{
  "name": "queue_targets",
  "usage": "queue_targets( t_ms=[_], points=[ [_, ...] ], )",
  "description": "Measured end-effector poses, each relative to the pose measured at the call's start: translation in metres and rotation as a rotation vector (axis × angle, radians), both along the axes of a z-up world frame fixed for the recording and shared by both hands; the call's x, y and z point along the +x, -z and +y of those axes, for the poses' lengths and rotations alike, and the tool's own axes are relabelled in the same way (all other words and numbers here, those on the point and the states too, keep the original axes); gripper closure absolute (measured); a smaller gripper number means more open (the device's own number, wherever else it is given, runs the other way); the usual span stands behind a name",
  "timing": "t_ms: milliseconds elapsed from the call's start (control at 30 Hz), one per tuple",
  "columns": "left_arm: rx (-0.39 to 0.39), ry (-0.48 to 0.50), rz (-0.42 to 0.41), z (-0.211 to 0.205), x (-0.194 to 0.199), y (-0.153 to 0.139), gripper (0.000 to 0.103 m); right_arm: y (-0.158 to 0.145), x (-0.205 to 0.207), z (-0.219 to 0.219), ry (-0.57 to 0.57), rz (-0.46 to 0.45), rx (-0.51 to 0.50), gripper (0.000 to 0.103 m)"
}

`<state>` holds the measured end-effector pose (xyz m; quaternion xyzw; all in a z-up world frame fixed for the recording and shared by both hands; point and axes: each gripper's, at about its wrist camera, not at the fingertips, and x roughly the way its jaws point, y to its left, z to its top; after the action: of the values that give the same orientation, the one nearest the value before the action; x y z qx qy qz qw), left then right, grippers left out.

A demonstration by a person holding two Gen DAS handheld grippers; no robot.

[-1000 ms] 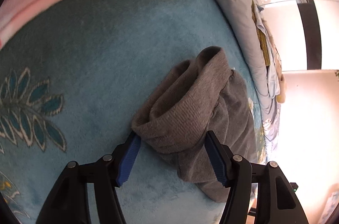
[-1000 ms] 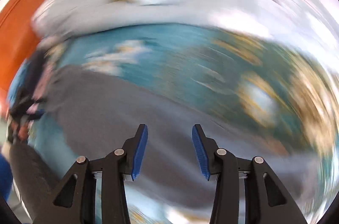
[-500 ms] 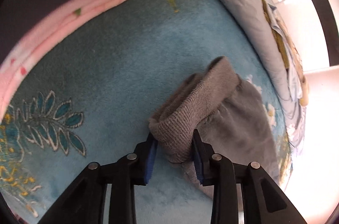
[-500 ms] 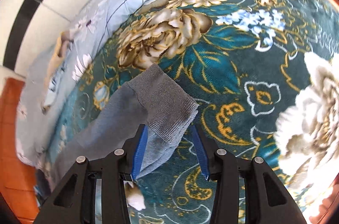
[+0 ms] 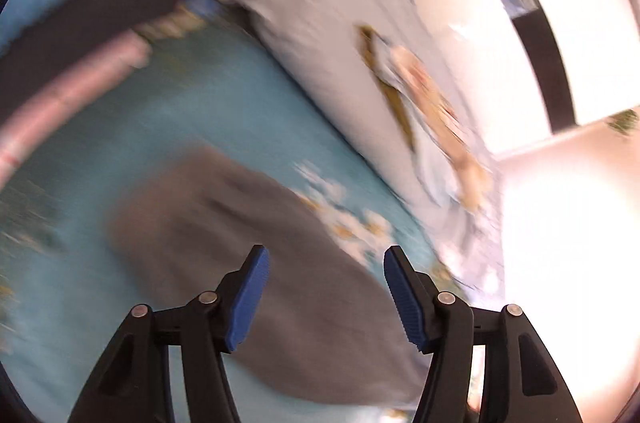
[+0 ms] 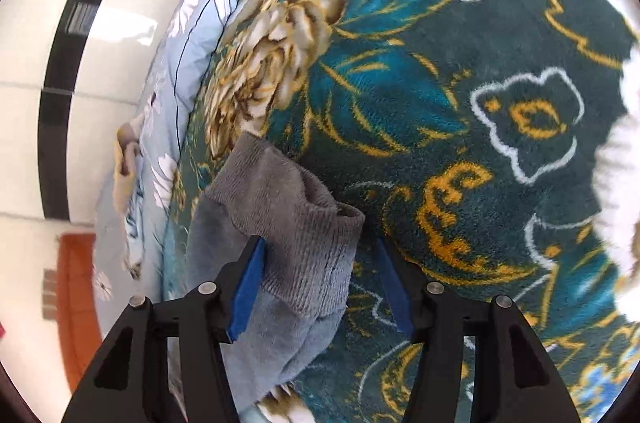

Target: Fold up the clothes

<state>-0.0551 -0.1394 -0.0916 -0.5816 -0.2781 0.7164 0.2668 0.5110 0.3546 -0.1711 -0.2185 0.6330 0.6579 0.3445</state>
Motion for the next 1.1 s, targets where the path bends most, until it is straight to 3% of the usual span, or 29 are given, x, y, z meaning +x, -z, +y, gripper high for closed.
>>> queue_targets(
  t_ms=[67, 167, 267, 333, 433, 533, 633, 767, 967, 1100],
  points=[
    [0.029, 0.044, -0.044, 0.041, 0.013, 0.016, 0.039, 0.003, -0.001, 0.0, 0.02, 0.034, -0.006, 0.058],
    [0.052, 0.113, -0.122, 0.096, 0.034, 0.047, 0.039, 0.003, -0.009, 0.002, 0.026, 0.073, -0.02, 0.087],
    [-0.009, 0.182, -0.139, 0.119, 0.061, 0.065, 0.039, -0.017, -0.012, 0.007, -0.007, 0.067, 0.052, 0.089],
    [-0.056, 0.215, -0.144, 0.113, 0.086, 0.078, 0.039, -0.028, -0.008, 0.014, -0.034, 0.037, 0.103, 0.09],
    [-0.121, 0.228, -0.184, 0.1, 0.093, 0.091, 0.039, -0.011, -0.003, 0.017, -0.019, -0.021, 0.05, 0.09],
    [-0.11, 0.202, -0.179, 0.088, 0.087, 0.092, 0.039, 0.0, -0.004, 0.012, 0.01, -0.011, 0.017, 0.09],
    [-0.083, 0.153, -0.194, 0.079, 0.083, 0.095, 0.039, -0.008, -0.002, 0.009, 0.025, -0.017, 0.011, 0.09],
    [-0.048, 0.106, -0.193, 0.071, 0.079, 0.093, 0.039, -0.054, -0.031, -0.002, -0.072, -0.104, 0.163, 0.089],
    [-0.075, 0.101, -0.099, 0.066, 0.081, 0.073, 0.039, -0.143, -0.124, -0.052, -0.294, -0.308, 0.463, 0.089],
    [-0.043, 0.057, -0.091, 0.055, 0.08, 0.069, 0.039, -0.154, -0.197, -0.111, -0.542, -0.304, 0.581, 0.089]
  ],
)
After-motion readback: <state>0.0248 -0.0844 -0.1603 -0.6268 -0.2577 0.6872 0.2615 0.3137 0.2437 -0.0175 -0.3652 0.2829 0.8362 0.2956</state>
